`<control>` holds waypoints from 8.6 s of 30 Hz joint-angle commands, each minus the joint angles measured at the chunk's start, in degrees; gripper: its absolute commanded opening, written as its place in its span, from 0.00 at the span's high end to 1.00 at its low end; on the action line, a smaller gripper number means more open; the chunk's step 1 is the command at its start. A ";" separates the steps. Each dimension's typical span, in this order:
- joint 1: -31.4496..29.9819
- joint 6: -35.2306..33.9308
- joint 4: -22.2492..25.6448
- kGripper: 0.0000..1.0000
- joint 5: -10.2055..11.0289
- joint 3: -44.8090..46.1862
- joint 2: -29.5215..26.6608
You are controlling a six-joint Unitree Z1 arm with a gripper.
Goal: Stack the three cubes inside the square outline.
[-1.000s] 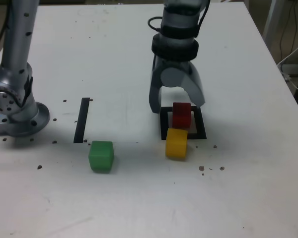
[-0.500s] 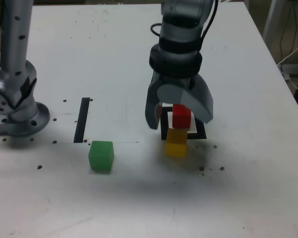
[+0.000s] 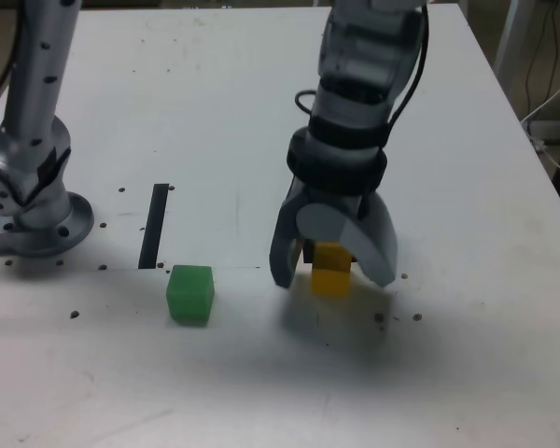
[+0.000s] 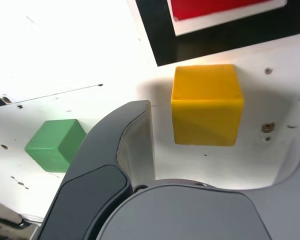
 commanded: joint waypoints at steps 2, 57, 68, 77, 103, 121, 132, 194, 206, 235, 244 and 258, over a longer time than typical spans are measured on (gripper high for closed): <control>0.04 0.57 -0.69 0.21 -0.86 0.88 0.58; 6.93 -2.52 8.07 0.81 5.84 -7.47 -3.34; 9.48 -0.68 7.88 0.81 6.30 -8.88 -1.96; 9.62 -0.06 7.54 0.81 5.79 -9.12 -0.94; 10.53 2.54 5.30 0.13 4.19 -7.03 0.12; 10.54 -0.26 5.26 0.01 8.11 -2.85 -7.72; 6.62 -6.61 6.20 0.00 10.25 7.60 -19.55; -16.18 -13.20 -12.93 0.72 -3.27 29.52 -14.48; -16.18 -13.30 -12.83 0.72 -3.25 29.63 -14.92; -4.76 -12.24 21.07 0.72 5.23 -9.72 -12.98; 0.70 -6.92 24.68 0.72 4.38 -20.46 -7.99; 6.73 1.13 25.24 0.72 2.93 -22.70 -3.23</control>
